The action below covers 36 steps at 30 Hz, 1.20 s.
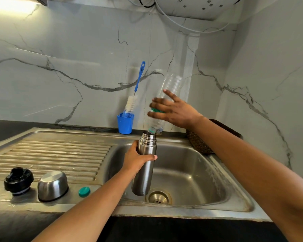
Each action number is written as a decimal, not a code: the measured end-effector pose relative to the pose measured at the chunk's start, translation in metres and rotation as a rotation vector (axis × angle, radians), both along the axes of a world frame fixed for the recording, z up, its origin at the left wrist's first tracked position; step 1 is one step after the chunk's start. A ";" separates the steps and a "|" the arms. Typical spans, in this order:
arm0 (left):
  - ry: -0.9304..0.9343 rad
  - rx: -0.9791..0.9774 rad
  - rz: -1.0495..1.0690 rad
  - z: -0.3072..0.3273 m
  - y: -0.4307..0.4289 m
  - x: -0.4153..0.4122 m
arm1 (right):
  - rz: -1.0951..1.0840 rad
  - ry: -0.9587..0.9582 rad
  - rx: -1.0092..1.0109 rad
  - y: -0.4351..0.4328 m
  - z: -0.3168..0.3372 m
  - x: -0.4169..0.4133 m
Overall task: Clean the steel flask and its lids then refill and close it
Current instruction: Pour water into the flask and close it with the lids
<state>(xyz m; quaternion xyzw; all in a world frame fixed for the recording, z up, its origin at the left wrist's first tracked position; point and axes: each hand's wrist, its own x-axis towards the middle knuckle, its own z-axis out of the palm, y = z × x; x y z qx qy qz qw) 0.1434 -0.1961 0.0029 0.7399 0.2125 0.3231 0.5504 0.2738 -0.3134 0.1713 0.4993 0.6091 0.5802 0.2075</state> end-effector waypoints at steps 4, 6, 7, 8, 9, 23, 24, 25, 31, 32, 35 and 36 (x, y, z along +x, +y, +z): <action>0.009 0.009 -0.003 0.000 0.000 0.002 | -0.008 0.080 0.099 -0.002 -0.001 0.002; 0.014 0.006 0.002 0.000 -0.001 0.002 | -0.009 0.066 0.070 -0.002 -0.001 0.004; 0.015 0.003 0.006 0.000 -0.001 0.002 | -0.020 0.045 0.044 -0.003 -0.002 0.003; 0.016 0.001 0.010 0.001 -0.001 0.002 | -0.024 0.044 0.042 -0.003 -0.002 0.003; 0.017 0.000 0.014 0.001 -0.001 0.001 | -0.018 0.064 0.064 -0.004 -0.003 0.002; -0.028 0.022 0.107 0.022 -0.008 -0.010 | -0.240 1.029 0.512 -0.027 -0.036 -0.011; -0.057 0.022 0.132 0.030 -0.007 -0.014 | -0.218 1.229 0.564 -0.026 -0.042 -0.014; -0.091 0.020 0.159 0.038 -0.006 -0.018 | -0.159 1.410 0.616 -0.025 -0.047 -0.017; -0.182 0.055 0.281 0.095 0.027 -0.056 | 0.197 2.076 0.670 -0.016 -0.063 -0.050; -0.187 0.078 0.307 0.106 0.034 -0.066 | 0.241 2.130 0.647 -0.012 -0.063 -0.057; -0.196 0.124 0.375 0.129 0.059 -0.094 | 0.309 2.216 0.596 0.006 -0.066 -0.074; -0.195 0.125 0.402 0.132 0.068 -0.103 | 0.331 2.241 0.590 0.012 -0.068 -0.079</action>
